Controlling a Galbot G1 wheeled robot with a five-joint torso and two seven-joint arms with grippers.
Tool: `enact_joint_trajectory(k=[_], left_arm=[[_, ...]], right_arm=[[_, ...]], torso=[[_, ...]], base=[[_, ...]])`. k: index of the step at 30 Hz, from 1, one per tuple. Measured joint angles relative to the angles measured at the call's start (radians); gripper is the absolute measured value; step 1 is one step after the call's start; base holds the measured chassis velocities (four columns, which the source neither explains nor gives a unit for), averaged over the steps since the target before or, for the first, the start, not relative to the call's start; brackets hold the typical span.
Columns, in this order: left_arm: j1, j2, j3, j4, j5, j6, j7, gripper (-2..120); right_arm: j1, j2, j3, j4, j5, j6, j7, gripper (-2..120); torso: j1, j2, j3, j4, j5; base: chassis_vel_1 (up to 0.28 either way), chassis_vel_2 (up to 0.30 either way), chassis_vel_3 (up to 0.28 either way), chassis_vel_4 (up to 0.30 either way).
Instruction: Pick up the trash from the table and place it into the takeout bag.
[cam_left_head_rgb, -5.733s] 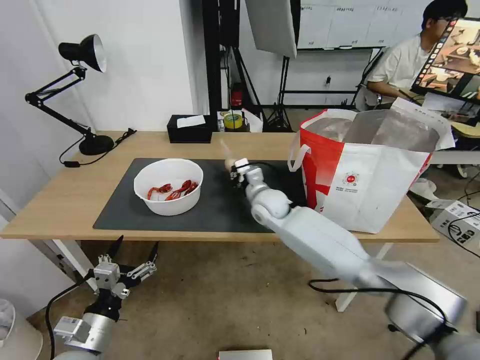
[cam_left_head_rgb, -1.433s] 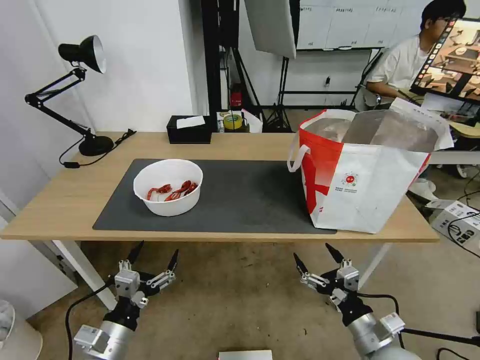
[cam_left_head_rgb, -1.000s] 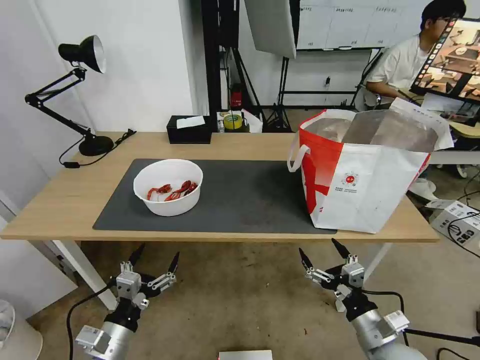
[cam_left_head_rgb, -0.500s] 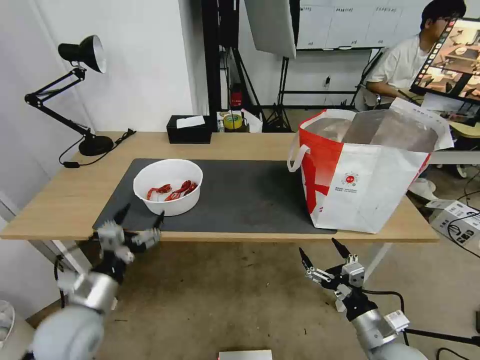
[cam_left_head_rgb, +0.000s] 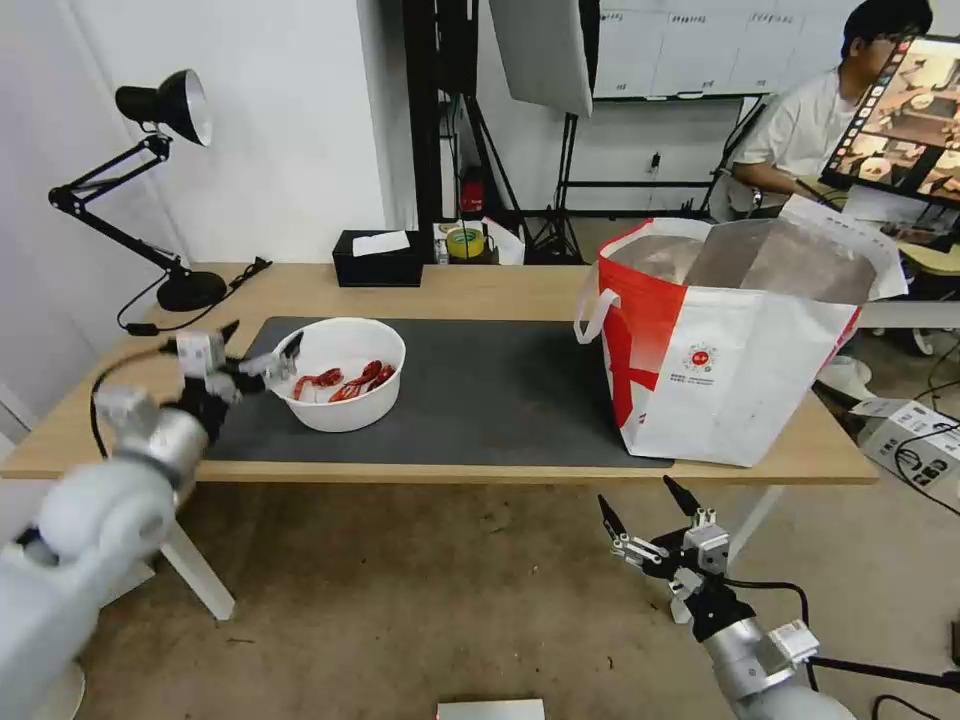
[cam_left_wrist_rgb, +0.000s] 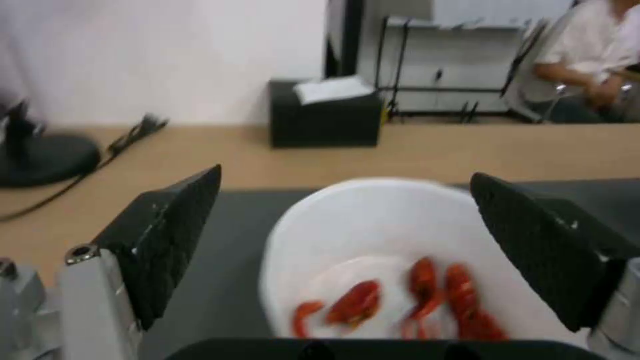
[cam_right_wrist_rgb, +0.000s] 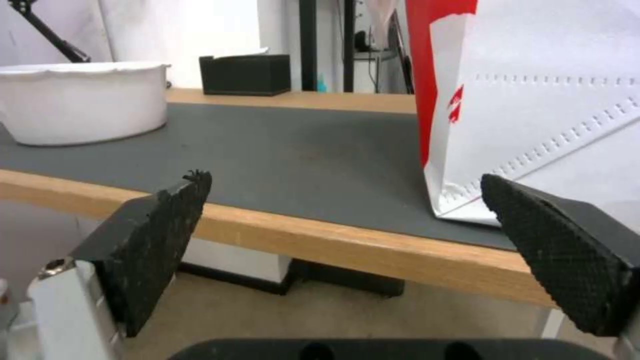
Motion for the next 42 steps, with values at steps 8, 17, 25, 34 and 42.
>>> enact_joint_trajectory(k=[8,17,25,34,42], left_arm=[[-0.201,0.038,0.108,0.195,-0.259,0.250,0.028,100],[-0.371,0.003,0.228,0.287,-0.359,0.414,-0.012,100],[-0.483,-0.036,0.322,0.334,-0.390,0.513,-0.107,100],[-0.564,-0.067,0.387,0.358,-0.426,0.521,-0.185,100],[-0.593,-0.073,0.420,0.374,-0.452,0.518,-0.211,99]], right_arm=[[0.000,0.000,0.000,0.000,0.000,0.000,0.000,100],[0.000,0.000,0.000,0.001,0.000,-0.001,0.000,100],[0.000,0.000,0.000,0.001,0.000,-0.001,0.000,100],[0.000,0.000,0.000,0.001,0.000,-0.001,0.000,100],[0.000,0.000,0.000,0.001,0.000,-0.001,0.000,100]], torso=[[0.000,0.000,0.000,0.0001,0.0000],[0.000,0.000,0.000,-0.0001,0.0001],[0.000,0.000,0.000,0.0000,0.0000],[0.000,0.000,0.000,0.0000,0.0002],[0.000,0.000,0.000,0.0001,0.0001]], base=[[0.000,0.000,0.000,0.000],[0.000,0.000,0.000,0.000],[0.000,0.000,0.000,0.000],[0.000,0.000,0.000,0.000],[0.000,0.000,0.000,0.000]])
